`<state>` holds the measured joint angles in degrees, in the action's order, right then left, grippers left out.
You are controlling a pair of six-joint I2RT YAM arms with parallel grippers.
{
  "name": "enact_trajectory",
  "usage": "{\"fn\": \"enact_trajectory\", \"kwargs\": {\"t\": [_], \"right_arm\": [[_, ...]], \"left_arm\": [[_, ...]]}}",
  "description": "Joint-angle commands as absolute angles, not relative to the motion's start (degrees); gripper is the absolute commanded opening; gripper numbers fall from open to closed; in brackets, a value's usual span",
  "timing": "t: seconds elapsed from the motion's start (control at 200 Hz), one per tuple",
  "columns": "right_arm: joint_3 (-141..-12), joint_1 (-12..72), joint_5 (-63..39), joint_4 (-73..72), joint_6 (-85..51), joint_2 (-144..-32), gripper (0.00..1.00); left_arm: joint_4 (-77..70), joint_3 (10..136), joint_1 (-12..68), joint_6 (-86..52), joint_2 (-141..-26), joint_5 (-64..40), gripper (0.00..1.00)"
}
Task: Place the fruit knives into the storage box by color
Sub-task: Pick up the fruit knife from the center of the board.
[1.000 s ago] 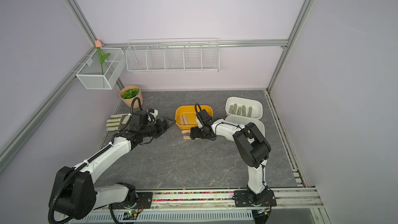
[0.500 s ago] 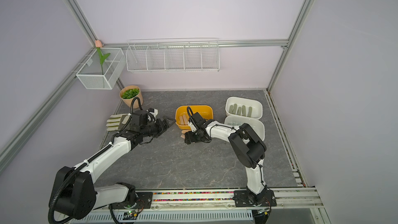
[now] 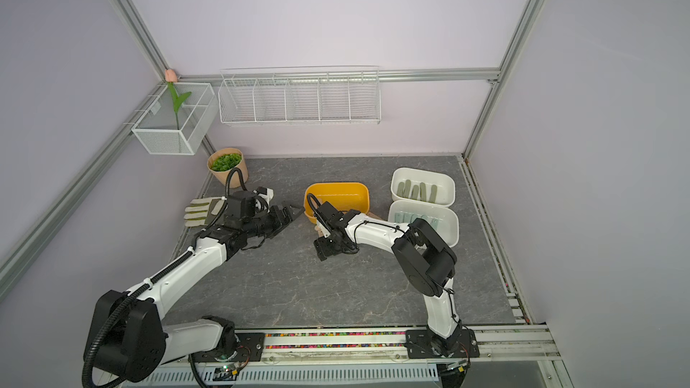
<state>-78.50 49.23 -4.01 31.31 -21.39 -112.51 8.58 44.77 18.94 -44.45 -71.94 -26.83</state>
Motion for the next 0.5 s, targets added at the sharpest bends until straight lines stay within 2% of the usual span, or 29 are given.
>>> {"fn": "enact_trajectory", "kwargs": {"t": [0.0, 0.495], "right_arm": [[-81.2, 49.1, -0.3, 34.8, -20.7, -115.1, 0.73], [-93.2, 49.7, 3.3, 39.2, -19.6, -124.4, 0.68]], "left_arm": [[9.4, 44.6, 17.9, -43.4, -70.0, -26.0, 0.99], [11.0, 44.7, 13.6, -42.2, -67.7, -27.1, 0.99]]}}
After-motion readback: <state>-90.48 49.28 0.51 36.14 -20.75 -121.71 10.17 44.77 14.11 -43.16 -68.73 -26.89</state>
